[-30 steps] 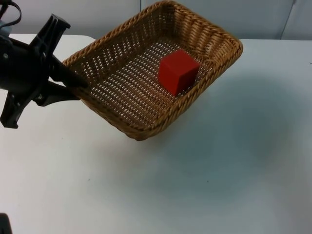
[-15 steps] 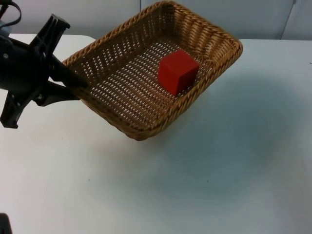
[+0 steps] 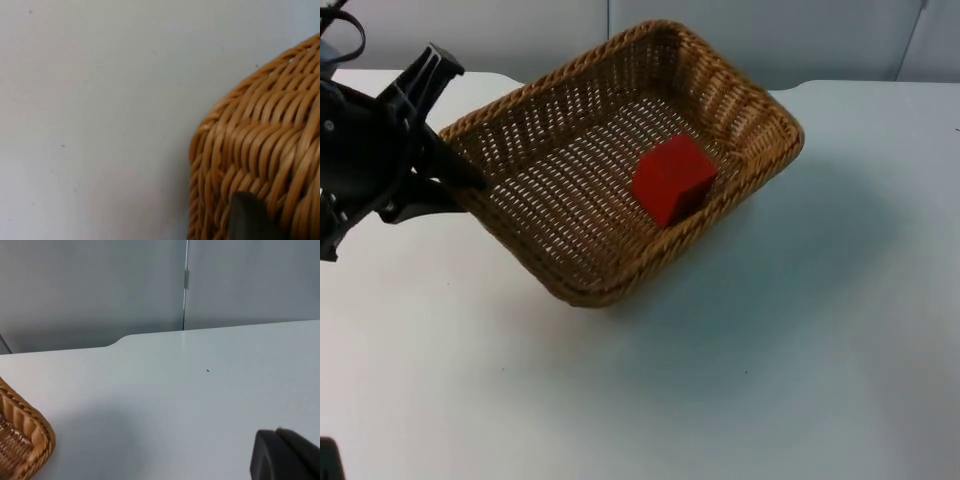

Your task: Pick up the basket with the left hand and place the cube into the basket with the right hand.

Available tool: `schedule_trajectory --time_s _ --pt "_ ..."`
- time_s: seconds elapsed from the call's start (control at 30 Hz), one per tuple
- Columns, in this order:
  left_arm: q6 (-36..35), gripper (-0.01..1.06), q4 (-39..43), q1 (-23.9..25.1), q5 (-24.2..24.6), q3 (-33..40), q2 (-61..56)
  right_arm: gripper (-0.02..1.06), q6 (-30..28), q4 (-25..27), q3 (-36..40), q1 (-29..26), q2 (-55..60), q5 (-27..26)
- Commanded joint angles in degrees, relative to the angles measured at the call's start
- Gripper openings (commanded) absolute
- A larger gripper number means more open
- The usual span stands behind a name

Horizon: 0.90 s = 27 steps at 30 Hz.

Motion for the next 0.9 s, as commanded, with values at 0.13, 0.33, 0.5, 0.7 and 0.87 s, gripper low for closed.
schedule_trajectory --time_s 0.13,0.33,0.5,0.7,0.87 --pt "0.06 0.02 0.04 -0.35 3.17 -0.47 4.57 0.0 -1.1 -0.28 0.26 -0.28 -0.18 -0.15" --pt "1.76 0.39 -3.23 -0.35 15.47 -0.47 13.44 0.0 -1.1 -0.28 0.26 -0.28 -0.18 -0.15" --pt "1.76 0.84 -3.23 -0.22 17.93 -3.47 16.32 0.0 -1.35 -0.28 0.26 -0.28 -0.18 -0.15" --pt "-0.72 0.86 6.72 -0.07 16.79 -9.76 16.41 0.0 -1.35 -0.28 0.26 -0.28 -0.18 -0.26" --pt "-10.34 0.86 18.7 -0.07 17.23 -16.44 15.6 0.0 -1.35 -0.28 0.26 -0.28 -0.18 -0.03"
